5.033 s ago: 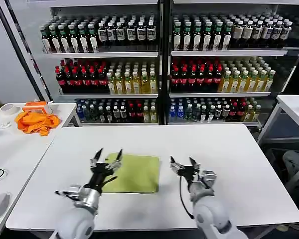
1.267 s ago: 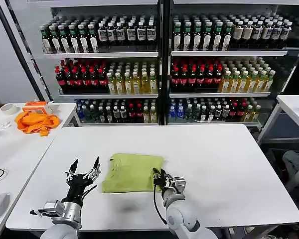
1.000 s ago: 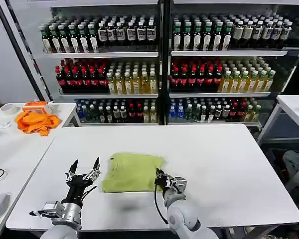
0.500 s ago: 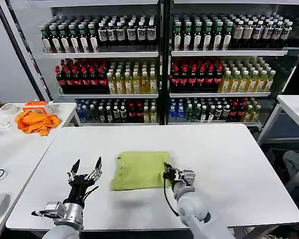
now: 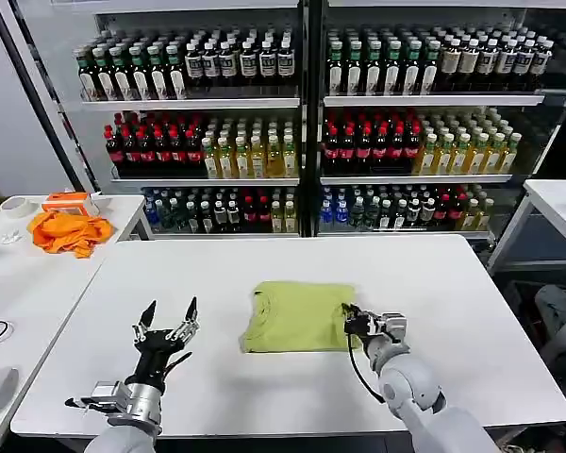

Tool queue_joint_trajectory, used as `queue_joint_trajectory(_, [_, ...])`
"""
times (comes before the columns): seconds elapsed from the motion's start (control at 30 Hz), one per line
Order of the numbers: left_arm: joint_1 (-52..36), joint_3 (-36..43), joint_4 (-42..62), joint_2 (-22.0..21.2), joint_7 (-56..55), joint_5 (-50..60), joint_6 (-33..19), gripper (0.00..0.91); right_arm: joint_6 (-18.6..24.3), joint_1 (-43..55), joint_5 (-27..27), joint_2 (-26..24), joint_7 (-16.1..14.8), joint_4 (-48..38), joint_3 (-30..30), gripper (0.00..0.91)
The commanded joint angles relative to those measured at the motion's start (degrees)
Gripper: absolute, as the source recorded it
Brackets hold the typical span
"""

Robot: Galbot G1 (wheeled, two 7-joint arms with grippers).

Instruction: Fold and organize the clothes.

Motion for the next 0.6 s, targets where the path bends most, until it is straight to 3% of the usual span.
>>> queue_joint_trajectory(0.03, [-0.26,0.15,0.24,0.32,0.00,5.04,-0.16,0.907,12.93,-3.09,-14.85,-3.50,-2.67,2.54,2.45,0.907])
queue_joint_trajectory(0.2, [-0.60,0.22,0.55,0.85,-0.21,9.37,0.31,0.907,17.23,-10.37,-19.54,-3.94,-2.18,8.71,8.34,0.907])
queue_joint_trajectory(0.43, [-1.45,0.68,0.00,0.62,-0.07,10.44,1.39,0.907,20.97,-22.74,-19.21,-2.83,-3.24,17.65,16.84,0.907])
queue_joint_trajectory(0.6, [-1.15,1.12,-0.34,0.51,-0.03,10.98,1.55,0.907,19.89,-27.30,-19.37,-1.45,-3.24,20.23,18.96,0.907])
